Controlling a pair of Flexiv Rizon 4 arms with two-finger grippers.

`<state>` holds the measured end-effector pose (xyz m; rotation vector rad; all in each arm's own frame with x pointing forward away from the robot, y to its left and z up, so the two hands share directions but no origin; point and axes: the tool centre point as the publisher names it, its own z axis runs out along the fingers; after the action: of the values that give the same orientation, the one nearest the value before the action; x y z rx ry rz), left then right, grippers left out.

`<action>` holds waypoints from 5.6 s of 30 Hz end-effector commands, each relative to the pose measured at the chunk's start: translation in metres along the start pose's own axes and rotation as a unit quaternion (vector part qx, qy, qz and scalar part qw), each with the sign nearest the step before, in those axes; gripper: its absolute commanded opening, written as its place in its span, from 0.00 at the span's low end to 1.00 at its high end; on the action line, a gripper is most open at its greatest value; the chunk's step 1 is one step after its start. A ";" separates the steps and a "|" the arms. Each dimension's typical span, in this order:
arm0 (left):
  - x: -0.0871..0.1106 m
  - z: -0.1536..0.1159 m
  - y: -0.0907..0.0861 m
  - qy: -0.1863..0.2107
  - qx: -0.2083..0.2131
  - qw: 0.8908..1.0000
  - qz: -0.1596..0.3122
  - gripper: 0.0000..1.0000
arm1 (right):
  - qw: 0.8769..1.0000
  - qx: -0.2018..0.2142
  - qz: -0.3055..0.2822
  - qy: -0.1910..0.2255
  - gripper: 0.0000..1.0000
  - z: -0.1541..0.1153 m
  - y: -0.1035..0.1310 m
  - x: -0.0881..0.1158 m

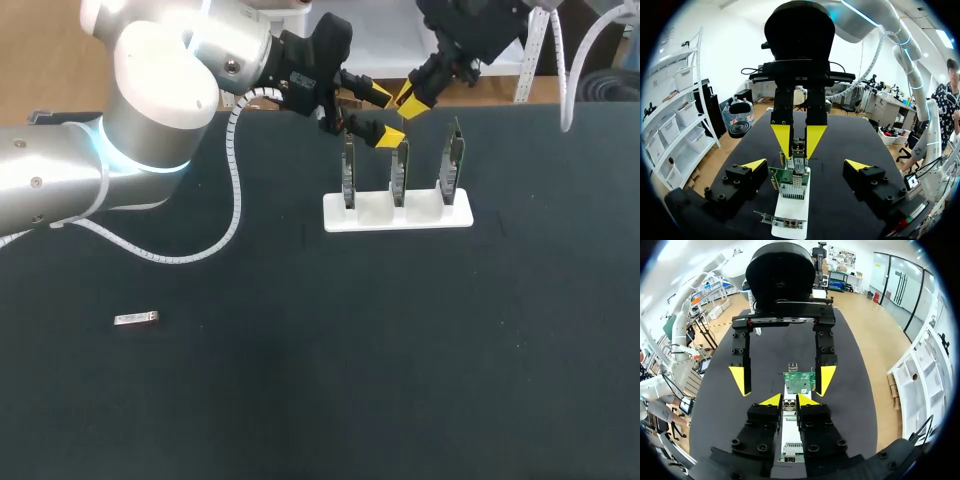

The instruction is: Pick up the optical module with the left hand, and insert it into the network port with the right hand.

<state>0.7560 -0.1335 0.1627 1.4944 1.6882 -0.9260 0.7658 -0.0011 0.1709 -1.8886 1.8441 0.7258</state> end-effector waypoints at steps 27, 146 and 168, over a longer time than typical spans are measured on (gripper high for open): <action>0.001 0.000 -0.001 -0.001 -0.001 1.000 0.001 1.00 | 1.000 0.013 0.012 -0.002 0.00 0.001 0.006 0.004; 0.001 0.000 -0.001 -0.001 -0.001 1.000 0.001 1.00 | 0.989 0.020 0.044 -0.140 1.00 -0.023 0.004 0.037; 0.001 0.000 -0.001 -0.001 -0.001 1.000 0.001 1.00 | 0.990 0.021 0.019 -0.136 0.00 -0.030 0.008 0.030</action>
<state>0.7560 -0.1335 0.1627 1.4944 1.6882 -0.9259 0.7632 -0.0452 0.1746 -1.6393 1.7103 0.9129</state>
